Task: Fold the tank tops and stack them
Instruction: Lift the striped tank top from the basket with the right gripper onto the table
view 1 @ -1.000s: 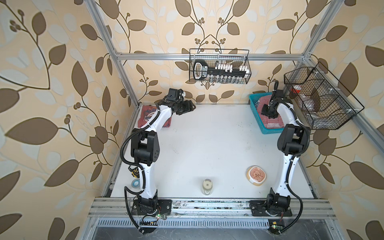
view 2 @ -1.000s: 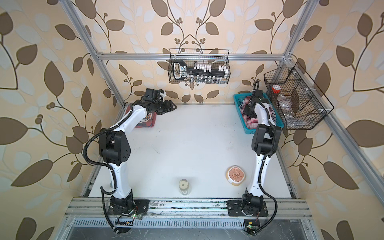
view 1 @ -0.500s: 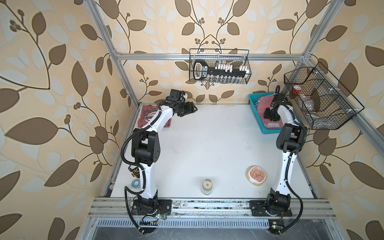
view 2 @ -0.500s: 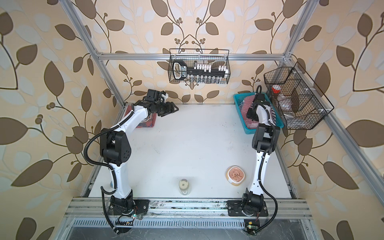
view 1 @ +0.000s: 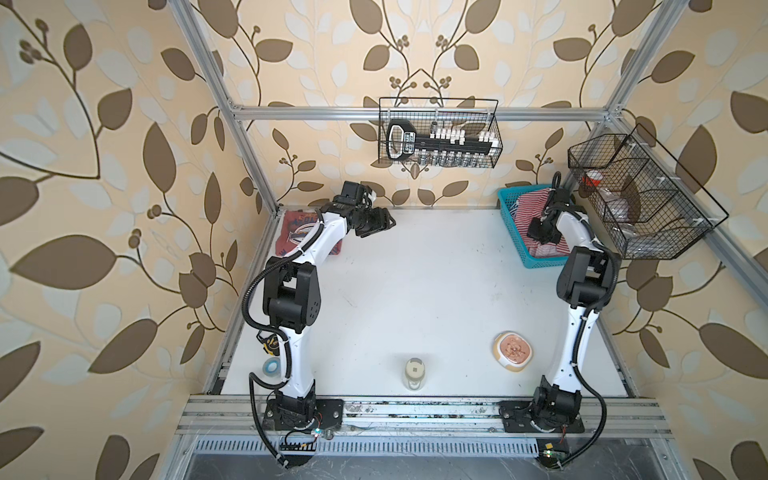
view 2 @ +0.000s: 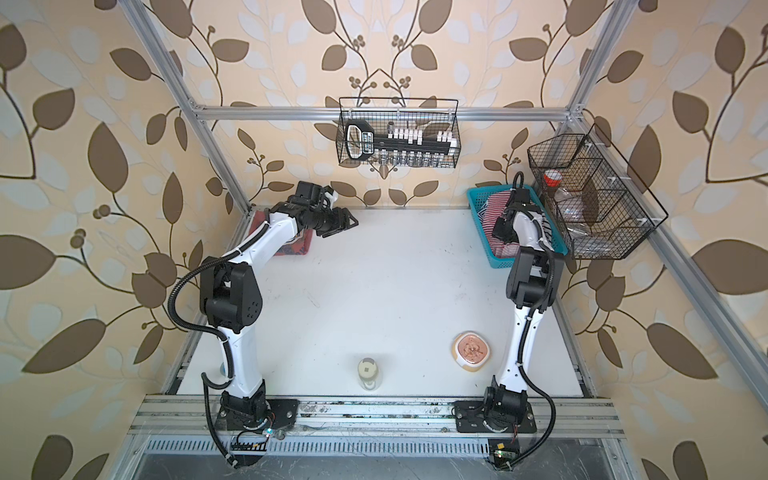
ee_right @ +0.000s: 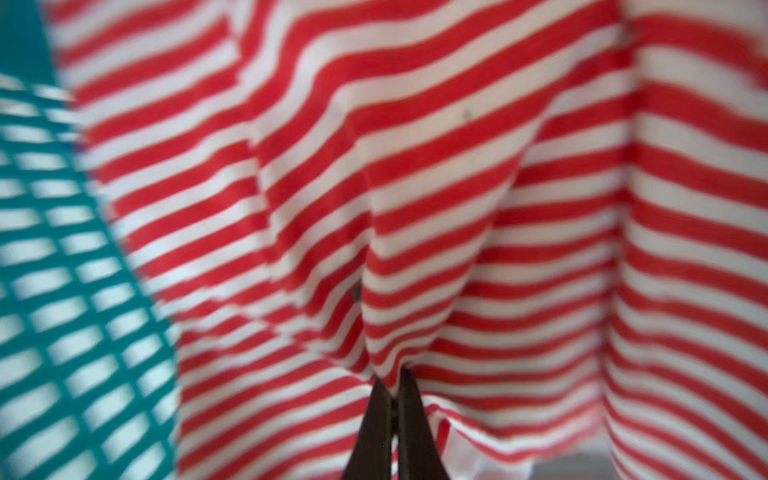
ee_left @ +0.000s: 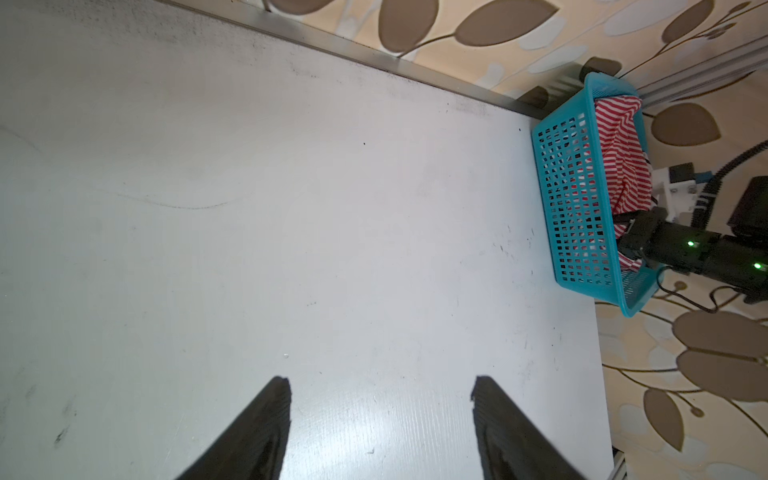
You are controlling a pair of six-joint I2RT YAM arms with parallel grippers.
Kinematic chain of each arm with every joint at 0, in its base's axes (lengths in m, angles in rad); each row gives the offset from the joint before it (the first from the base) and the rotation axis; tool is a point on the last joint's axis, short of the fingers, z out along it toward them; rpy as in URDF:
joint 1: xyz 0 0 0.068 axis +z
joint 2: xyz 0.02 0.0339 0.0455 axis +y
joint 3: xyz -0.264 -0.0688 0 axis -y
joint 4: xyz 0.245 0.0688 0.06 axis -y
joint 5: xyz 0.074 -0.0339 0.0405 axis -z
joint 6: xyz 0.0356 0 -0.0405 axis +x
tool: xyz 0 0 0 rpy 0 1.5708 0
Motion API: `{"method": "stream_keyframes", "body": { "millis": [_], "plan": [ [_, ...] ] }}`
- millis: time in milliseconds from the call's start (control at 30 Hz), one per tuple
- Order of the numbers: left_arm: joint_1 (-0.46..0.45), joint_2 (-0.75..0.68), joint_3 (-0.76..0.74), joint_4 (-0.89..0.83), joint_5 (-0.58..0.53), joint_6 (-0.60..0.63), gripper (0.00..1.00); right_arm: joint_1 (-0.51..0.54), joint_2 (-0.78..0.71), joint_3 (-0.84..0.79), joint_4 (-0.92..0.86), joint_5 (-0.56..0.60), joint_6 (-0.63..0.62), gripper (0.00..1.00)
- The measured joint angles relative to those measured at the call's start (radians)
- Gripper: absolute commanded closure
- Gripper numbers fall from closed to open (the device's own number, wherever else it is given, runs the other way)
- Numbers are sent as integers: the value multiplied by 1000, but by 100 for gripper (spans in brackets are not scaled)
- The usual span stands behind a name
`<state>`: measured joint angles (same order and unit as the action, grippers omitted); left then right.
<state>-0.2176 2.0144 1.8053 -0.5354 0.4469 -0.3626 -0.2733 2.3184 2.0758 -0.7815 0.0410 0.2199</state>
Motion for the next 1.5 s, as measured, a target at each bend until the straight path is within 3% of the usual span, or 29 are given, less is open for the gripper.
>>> {"method": "stream_keyframes", "body": {
  "millis": [400,600,867,1100,1233,1467,1500],
  "plan": [
    [-13,-108,-65,11,0,-3,30,52,-435,-203,123,-144,4,100],
    [-13,-175,-104,26,-1,-4,29,107,-578,-198,137,-211,8,100],
    [-13,-257,-129,24,-20,-3,28,275,-658,-64,111,-290,-10,100],
    [-13,-364,-172,20,-88,4,27,431,-607,-19,26,-354,-49,100],
    [-13,-403,-176,-8,-142,19,26,523,-515,-74,5,-389,-69,100],
    [-13,-455,-251,-48,-217,33,26,698,-195,-120,-24,-470,-77,100],
    [-13,-460,-265,-52,-223,36,26,716,-137,-100,-41,-483,-78,92]
  ]
}}
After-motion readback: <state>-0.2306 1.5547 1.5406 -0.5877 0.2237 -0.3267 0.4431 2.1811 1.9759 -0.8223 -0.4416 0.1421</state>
